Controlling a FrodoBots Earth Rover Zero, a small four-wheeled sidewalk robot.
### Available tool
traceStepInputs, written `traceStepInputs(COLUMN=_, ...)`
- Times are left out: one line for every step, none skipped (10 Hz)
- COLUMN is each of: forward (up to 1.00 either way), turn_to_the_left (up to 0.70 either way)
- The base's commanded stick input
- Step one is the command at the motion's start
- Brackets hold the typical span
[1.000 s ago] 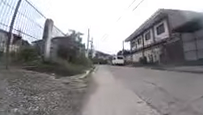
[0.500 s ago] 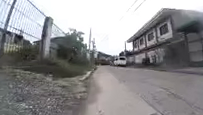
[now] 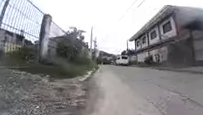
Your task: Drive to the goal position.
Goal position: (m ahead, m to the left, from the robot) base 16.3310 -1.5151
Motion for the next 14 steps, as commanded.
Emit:
traceStepInputs(forward=0.7, turn_to_the_left=0.0)
traceStepInputs(forward=0.7, turn_to_the_left=0.0)
traceStepInputs(forward=0.7, turn_to_the_left=0.0)
traceStepInputs(forward=0.7, turn_to_the_left=-0.3)
traceStepInputs(forward=0.7, turn_to_the_left=-0.34)
traceStepInputs(forward=0.7, turn_to_the_left=-0.19)
traceStepInputs(forward=0.7, turn_to_the_left=-0.09)
traceStepInputs(forward=0.7, turn_to_the_left=0.0)
traceStepInputs(forward=0.7, turn_to_the_left=0.0)
traceStepInputs(forward=0.7, turn_to_the_left=0.0)
traceStepInputs(forward=0.7, turn_to_the_left=0.0)
traceStepInputs(forward=0.7, turn_to_the_left=0.0)
traceStepInputs(forward=0.7, turn_to_the_left=0.0)
traceStepInputs(forward=0.7, turn_to_the_left=0.0)
